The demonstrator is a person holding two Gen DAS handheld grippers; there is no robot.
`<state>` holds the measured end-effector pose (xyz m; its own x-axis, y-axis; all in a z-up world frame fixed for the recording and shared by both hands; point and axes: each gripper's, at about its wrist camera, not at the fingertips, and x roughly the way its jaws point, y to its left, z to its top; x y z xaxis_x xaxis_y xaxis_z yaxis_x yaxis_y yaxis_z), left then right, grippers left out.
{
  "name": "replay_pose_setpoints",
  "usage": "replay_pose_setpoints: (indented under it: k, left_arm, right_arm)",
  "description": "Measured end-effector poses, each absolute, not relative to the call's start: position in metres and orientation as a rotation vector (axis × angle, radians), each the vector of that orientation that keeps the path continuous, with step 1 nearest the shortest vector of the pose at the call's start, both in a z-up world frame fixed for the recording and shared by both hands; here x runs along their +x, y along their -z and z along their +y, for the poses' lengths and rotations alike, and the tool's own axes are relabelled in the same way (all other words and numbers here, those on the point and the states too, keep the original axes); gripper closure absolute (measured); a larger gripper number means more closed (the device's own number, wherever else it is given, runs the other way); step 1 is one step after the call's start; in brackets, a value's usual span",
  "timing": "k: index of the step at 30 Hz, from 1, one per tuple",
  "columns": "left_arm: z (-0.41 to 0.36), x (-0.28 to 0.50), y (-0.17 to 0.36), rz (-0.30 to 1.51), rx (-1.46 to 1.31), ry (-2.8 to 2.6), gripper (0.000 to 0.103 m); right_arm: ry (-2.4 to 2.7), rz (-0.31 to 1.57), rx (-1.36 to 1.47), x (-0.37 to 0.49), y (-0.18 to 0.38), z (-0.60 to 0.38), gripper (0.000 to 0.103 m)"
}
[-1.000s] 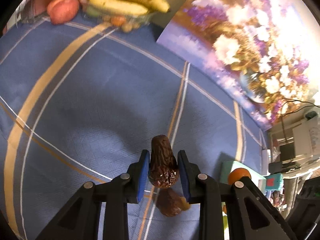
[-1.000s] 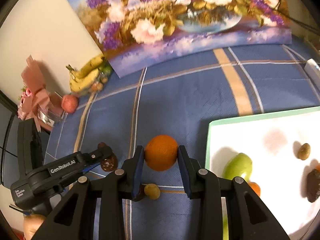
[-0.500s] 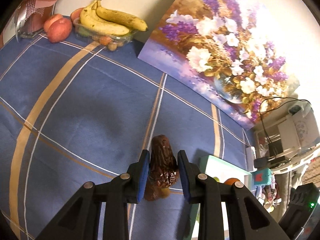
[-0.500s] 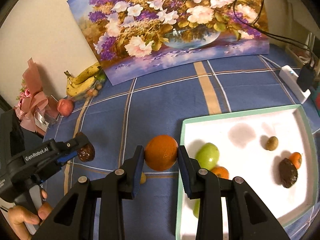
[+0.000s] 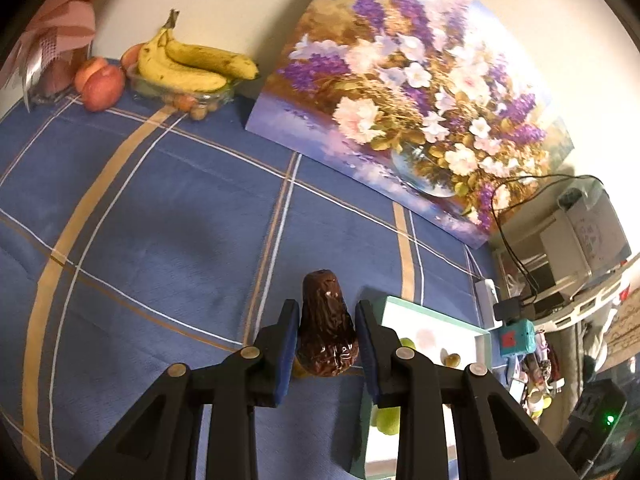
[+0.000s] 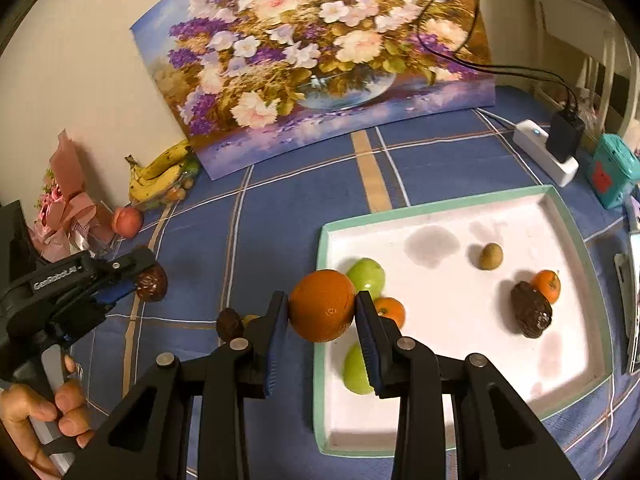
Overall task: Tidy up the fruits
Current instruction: 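Carry the dark brown fruit over the tray while the right tool carries the orange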
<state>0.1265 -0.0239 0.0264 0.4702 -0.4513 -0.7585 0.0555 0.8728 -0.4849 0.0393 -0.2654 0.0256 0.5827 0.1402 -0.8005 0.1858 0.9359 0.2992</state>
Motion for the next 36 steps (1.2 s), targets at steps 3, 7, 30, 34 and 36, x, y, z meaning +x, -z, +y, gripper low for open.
replay_pose_setpoints:
  k: [3,7,30,34,36]
  left_arm:
    - [-0.032,0.124,-0.029,1.04,-0.408,0.336,0.072]
    - [-0.05,0.117,-0.029,1.053,-0.374,0.37,0.072]
    - [-0.196,0.042,0.013,1.235,-0.061,0.628,0.072]
    - [-0.203,0.038,0.022,1.253,-0.026,0.626,0.072]
    - [-0.206,0.035,0.027,1.266,-0.017,0.625,0.072]
  right_arm:
    - [0.047,0.952,0.379,0.038,-0.025,-0.274,0.067]
    - [0.082,0.945,0.382,0.036,-0.025,-0.289,0.067]
    - [0.33,0.962,0.363,-0.002,-0.026,-0.372,0.067]
    - [0.336,0.986,0.348,-0.005,-0.02,-0.375,0.067]
    - [0.337,1.008,0.336,-0.005,-0.015,-0.376,0.067]
